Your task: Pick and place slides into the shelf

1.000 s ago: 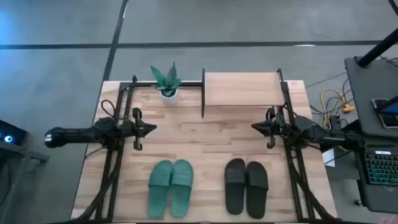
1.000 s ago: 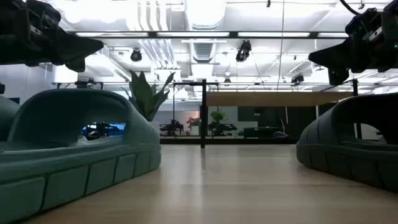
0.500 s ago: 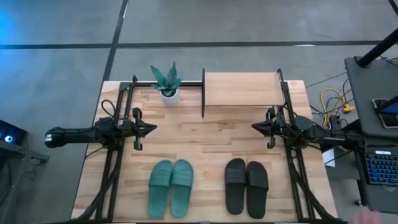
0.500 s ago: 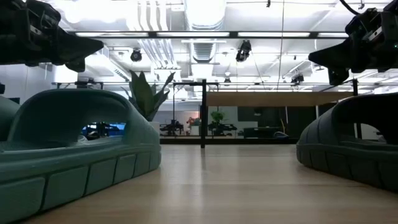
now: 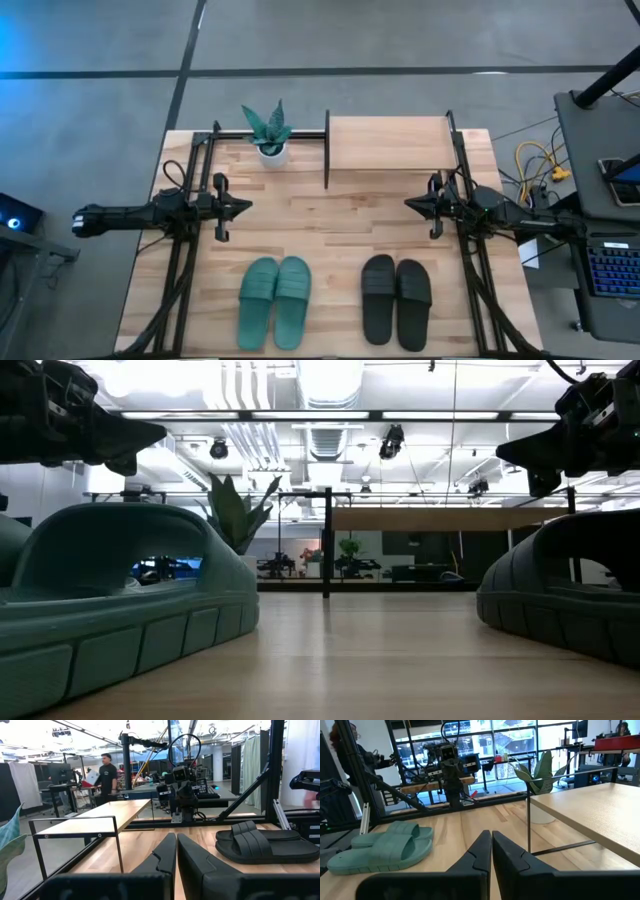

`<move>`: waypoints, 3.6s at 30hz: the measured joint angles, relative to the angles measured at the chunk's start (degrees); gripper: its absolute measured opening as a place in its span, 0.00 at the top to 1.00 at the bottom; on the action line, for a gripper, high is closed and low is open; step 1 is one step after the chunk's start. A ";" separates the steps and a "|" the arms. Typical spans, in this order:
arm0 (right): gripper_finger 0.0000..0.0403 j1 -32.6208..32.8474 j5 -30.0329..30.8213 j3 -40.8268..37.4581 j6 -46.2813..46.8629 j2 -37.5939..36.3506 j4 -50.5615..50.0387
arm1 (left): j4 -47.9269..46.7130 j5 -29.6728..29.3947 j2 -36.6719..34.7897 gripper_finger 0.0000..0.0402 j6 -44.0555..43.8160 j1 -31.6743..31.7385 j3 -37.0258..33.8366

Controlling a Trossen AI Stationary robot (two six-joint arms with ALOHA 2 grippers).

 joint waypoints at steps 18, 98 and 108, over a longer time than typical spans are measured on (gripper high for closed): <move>0.98 0.01 0.00 0.00 0.00 0.01 0.00 | 0.00 0.01 0.00 1.00 -0.01 0.01 0.01; 0.78 45.32 3.16 100.01 68.88 80.62 -90.43 | -0.03 0.01 -0.02 1.00 -0.01 -0.01 -0.01; 0.77 57.06 2.26 98.86 71.51 94.65 -92.01 | 0.04 0.01 0.18 1.00 0.01 0.01 -0.01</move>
